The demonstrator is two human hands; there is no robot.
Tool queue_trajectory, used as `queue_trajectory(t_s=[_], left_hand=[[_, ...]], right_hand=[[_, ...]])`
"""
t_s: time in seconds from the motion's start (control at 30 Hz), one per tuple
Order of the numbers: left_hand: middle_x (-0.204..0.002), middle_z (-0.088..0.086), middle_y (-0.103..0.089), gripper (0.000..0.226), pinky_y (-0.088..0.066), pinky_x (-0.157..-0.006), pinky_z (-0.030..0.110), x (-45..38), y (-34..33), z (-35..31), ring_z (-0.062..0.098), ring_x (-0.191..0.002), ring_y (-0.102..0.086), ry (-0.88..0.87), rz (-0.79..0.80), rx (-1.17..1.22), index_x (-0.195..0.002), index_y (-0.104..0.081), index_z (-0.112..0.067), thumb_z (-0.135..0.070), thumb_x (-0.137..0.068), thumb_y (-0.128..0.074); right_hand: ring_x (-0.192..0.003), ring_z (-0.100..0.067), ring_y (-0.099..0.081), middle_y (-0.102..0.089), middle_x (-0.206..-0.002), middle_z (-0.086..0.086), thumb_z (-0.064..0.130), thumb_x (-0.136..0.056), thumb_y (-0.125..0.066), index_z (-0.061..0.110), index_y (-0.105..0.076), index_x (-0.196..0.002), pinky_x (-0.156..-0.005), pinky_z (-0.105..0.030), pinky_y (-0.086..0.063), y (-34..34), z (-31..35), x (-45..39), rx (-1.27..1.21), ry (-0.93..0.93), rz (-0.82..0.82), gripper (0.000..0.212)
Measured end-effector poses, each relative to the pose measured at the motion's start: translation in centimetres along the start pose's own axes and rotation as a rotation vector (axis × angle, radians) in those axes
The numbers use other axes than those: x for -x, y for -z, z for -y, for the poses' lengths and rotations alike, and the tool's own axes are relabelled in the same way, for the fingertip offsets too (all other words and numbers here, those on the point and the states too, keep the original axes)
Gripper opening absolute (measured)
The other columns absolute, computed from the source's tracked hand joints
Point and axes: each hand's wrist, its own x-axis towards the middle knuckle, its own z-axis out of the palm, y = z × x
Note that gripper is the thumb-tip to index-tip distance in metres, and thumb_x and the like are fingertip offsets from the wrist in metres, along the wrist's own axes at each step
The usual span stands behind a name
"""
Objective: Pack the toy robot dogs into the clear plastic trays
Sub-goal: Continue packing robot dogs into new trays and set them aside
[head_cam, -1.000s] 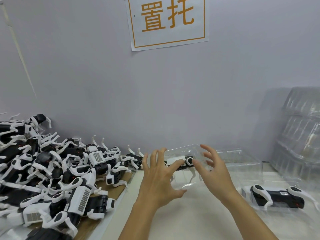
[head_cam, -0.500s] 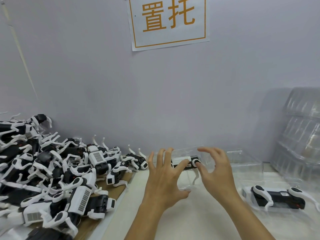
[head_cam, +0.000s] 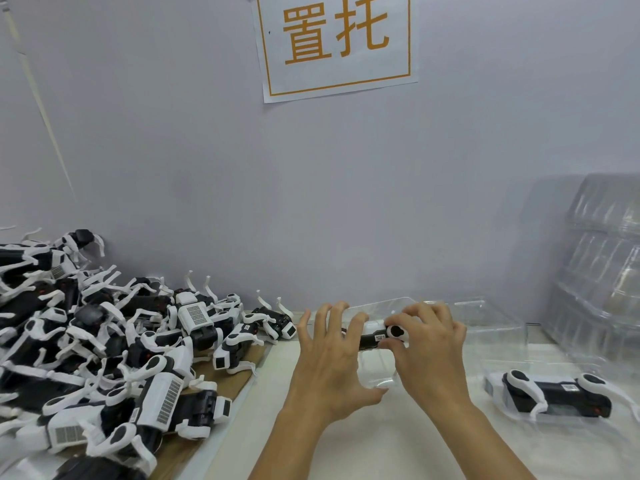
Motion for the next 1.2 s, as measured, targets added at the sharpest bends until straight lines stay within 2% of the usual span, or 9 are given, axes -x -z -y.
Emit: queue_trajectory(t_s=[0.13, 0.27, 0.5, 0.57, 0.7, 0.8, 0.93, 1.03, 1.2], left_hand=[[-0.147, 0.002, -0.027, 0.078, -0.001, -0.118, 0.050, 0.0, -0.2, -0.1, 0.026, -0.141, -0.020, -0.025, -0.012, 0.031, -0.127, -0.043, -0.036, -0.074, -0.061, -0.060], [-0.146, 0.001, -0.024, 0.077, 0.000, -0.118, 0.049, 0.4, -0.4, 0.3, 0.024, -0.141, -0.019, -0.006, -0.007, 0.036, -0.126, -0.042, -0.040, -0.076, -0.060, -0.058], [-0.140, -0.004, -0.029, 0.076, -0.010, -0.117, 0.045, 0.3, -0.2, 1.0, 0.017, -0.136, -0.021, 0.127, -0.055, 0.157, -0.119, -0.051, -0.043, -0.082, -0.054, -0.057], [-0.136, -0.011, -0.030, 0.073, -0.012, -0.116, 0.039, 0.3, -0.1, 1.1, 0.010, -0.133, -0.021, 0.223, -0.034, 0.328, -0.115, -0.053, -0.046, -0.082, -0.052, -0.058], [-0.121, -0.019, -0.050, 0.061, -0.037, -0.102, 0.030, 0.4, 0.1, 1.5, 0.004, -0.119, -0.046, 0.470, -0.097, 0.873, -0.100, -0.060, -0.045, -0.077, -0.049, -0.067], [-0.118, -0.002, -0.067, 0.067, -0.047, -0.097, 0.036, 0.3, 0.5, 1.6, 0.022, -0.118, -0.059, 0.590, -0.113, 1.299, -0.107, -0.068, -0.025, -0.067, -0.055, -0.074], [-0.117, 0.014, -0.070, 0.059, -0.057, -0.081, 0.036, 0.4, 1.4, 1.8, 0.027, -0.108, -0.068, 0.622, -0.049, 1.731, -0.112, -0.073, -0.019, -0.059, -0.069, -0.076], [-0.124, 0.014, -0.068, 0.088, -0.055, -0.093, 0.048, 0.7, 1.1, 2.4, 0.034, -0.114, -0.066, 0.717, -0.031, 1.989, -0.118, -0.072, -0.021, -0.070, -0.046, -0.086], [-0.142, 0.026, -0.052, 0.097, -0.033, -0.109, 0.068, 1.0, 1.0, 3.0, 0.050, -0.129, -0.049, 0.607, 0.078, 2.362, -0.133, -0.063, -0.016, -0.070, -0.055, -0.084]], right_hand=[[-0.096, -0.021, -0.053, -0.064, -0.085, 0.014, 0.023, -0.064, -0.091, 0.028, -0.074, -0.078, -0.083, -0.035, -0.024, 0.2, -0.2, 0.0, 0.031, -0.020, 0.021, 0.022], [-0.102, -0.015, -0.047, -0.060, -0.094, 0.015, 0.025, -0.075, -0.085, 0.029, -0.075, -0.090, -0.087, -0.033, -0.022, -0.1, -0.4, 0.1, -0.066, -0.006, 0.082, 0.019], [-0.103, -0.011, -0.040, -0.047, -0.106, 0.005, 0.025, -0.088, -0.049, 0.026, -0.072, -0.103, -0.093, -0.031, -0.032, 0.4, -0.3, -0.6, -0.359, -0.156, -0.234, 0.027], [-0.105, -0.014, -0.045, -0.050, -0.106, 0.002, 0.025, -0.088, -0.045, 0.026, -0.070, -0.102, -0.093, -0.028, -0.036, 0.8, -0.5, -0.8, -0.517, -0.263, -0.276, 0.029], [-0.089, -0.004, -0.057, -0.063, -0.102, 0.003, 0.028, -0.085, -0.045, 0.031, -0.069, -0.093, -0.073, -0.015, -0.043, 1.4, -0.5, -0.7, -0.828, -0.371, -0.219, 0.025], [-0.088, -0.016, -0.062, -0.069, -0.092, 0.002, 0.023, -0.090, -0.055, 0.027, -0.071, -0.093, -0.069, -0.020, -0.046, 1.2, -0.2, -0.6, -0.884, -0.340, -0.088, 0.017], [-0.085, -0.009, -0.062, -0.069, -0.090, 0.011, 0.007, -0.094, -0.058, 0.031, -0.070, -0.094, -0.065, -0.012, -0.045, 0.3, 1.0, 0.1, -0.799, -0.209, -0.019, 0.027], [-0.091, -0.008, -0.061, -0.066, -0.096, 0.016, 0.017, -0.090, -0.054, 0.034, -0.068, -0.097, -0.070, -0.014, -0.044, 0.2, 1.9, 0.5, -0.750, -0.111, -0.048, 0.022], [-0.095, -0.014, -0.060, -0.063, -0.102, 0.014, 0.029, -0.091, -0.048, 0.034, -0.062, -0.107, -0.073, -0.019, -0.044, -0.1, 2.6, 0.9, -0.726, -0.004, -0.113, 0.022]])
